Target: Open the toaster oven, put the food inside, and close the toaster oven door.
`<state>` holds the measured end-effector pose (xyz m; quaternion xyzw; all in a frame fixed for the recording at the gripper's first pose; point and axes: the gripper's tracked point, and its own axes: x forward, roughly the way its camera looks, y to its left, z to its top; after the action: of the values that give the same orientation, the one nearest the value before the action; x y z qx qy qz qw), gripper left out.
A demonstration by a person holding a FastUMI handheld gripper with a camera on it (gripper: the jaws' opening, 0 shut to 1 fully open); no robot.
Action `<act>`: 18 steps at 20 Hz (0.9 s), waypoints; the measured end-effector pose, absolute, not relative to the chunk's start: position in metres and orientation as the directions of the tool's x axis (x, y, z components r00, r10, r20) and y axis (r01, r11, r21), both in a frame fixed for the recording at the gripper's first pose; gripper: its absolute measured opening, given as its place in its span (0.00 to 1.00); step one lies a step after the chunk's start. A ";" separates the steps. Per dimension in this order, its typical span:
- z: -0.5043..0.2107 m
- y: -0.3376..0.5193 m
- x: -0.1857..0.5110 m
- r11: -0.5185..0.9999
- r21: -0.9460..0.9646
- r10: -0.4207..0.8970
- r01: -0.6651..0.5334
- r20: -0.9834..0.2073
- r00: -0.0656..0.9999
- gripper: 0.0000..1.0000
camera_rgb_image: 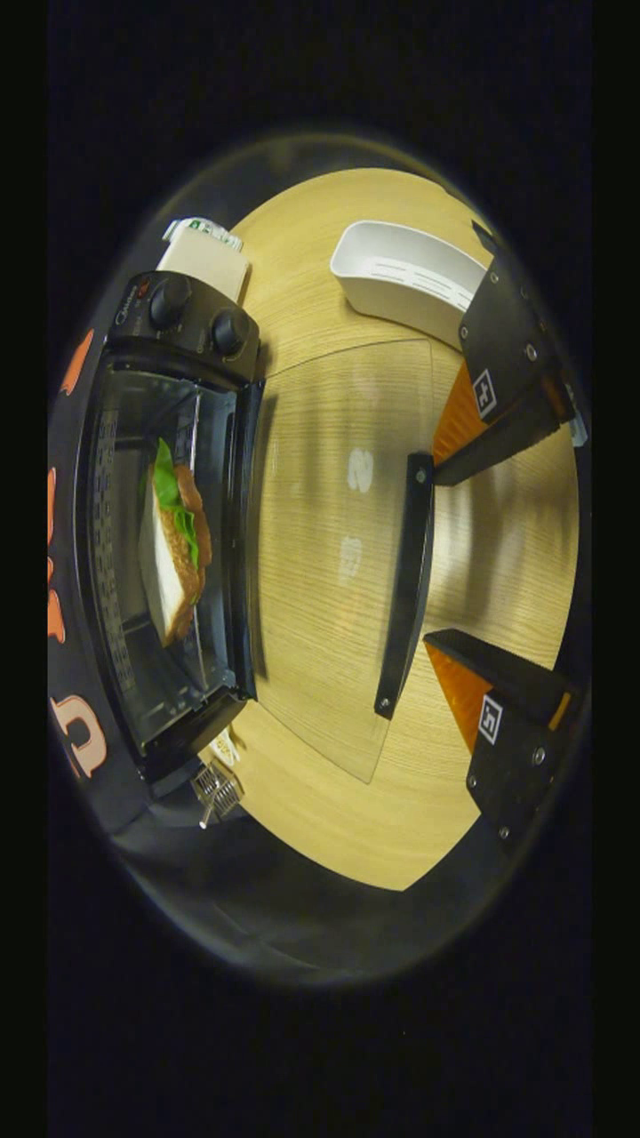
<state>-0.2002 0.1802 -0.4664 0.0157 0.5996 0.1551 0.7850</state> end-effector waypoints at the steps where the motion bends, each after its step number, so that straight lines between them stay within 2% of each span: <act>1: -0.462 0.180 -0.199 0.948 0.210 0.268 -0.238 -0.931 0.247 0.96; 8: -0.421 0.180 -0.161 0.936 0.173 0.288 -0.308 -0.880 0.379 0.95; 18: -0.380 0.172 -0.085 0.957 0.173 0.271 -0.233 -0.819 0.505 0.94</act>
<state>-0.0850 0.1718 -0.3805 0.0198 0.4757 0.1452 0.8673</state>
